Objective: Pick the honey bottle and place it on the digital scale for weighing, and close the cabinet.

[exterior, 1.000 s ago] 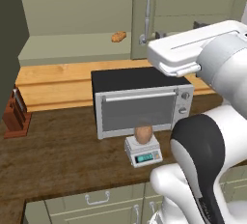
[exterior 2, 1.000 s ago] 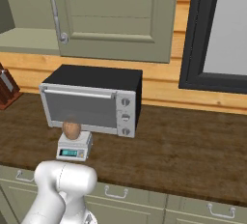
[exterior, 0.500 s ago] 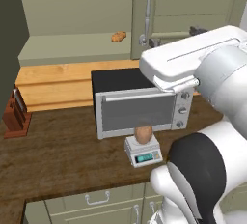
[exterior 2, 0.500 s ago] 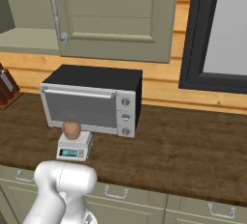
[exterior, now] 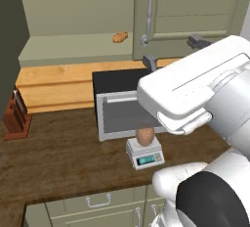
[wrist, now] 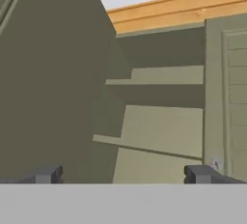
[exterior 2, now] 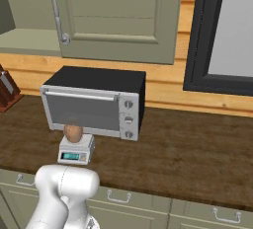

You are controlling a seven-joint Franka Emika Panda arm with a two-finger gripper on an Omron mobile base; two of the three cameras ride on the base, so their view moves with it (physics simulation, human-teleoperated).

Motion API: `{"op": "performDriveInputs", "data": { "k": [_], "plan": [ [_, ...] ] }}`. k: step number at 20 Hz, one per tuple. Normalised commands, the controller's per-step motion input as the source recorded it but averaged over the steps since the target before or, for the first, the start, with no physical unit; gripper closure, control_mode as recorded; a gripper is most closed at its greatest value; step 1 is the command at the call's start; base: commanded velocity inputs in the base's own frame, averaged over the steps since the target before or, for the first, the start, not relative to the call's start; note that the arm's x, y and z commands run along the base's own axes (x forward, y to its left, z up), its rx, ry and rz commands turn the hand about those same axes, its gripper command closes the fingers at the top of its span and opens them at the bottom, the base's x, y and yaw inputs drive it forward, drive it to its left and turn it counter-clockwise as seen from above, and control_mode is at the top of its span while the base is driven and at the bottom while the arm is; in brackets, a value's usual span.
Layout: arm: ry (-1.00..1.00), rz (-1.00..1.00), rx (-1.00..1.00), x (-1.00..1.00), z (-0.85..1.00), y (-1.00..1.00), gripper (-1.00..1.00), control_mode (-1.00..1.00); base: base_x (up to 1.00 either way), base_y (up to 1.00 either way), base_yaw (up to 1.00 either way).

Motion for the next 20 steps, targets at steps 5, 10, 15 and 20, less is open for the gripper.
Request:
{"op": "performDriveInputs", "data": {
  "k": [5,10,15,20],
  "plan": [
    [-0.10,0.06,0.00,-0.14,0.00,0.64,-1.00,-1.00,0.00,0.00,0.00],
    [-0.13,-0.02,0.02,-0.09,-0.06,0.86,-1.00,-1.00,0.00,0.00,0.00],
    [-0.14,-0.19,0.03,-0.04,-0.01,0.75,-1.00,-1.00,0.00,0.00,0.00],
    [-0.15,-0.09,0.01,-0.18,0.00,0.38,-1.00,-1.00,0.00,0.00,0.00]
  ]
}}
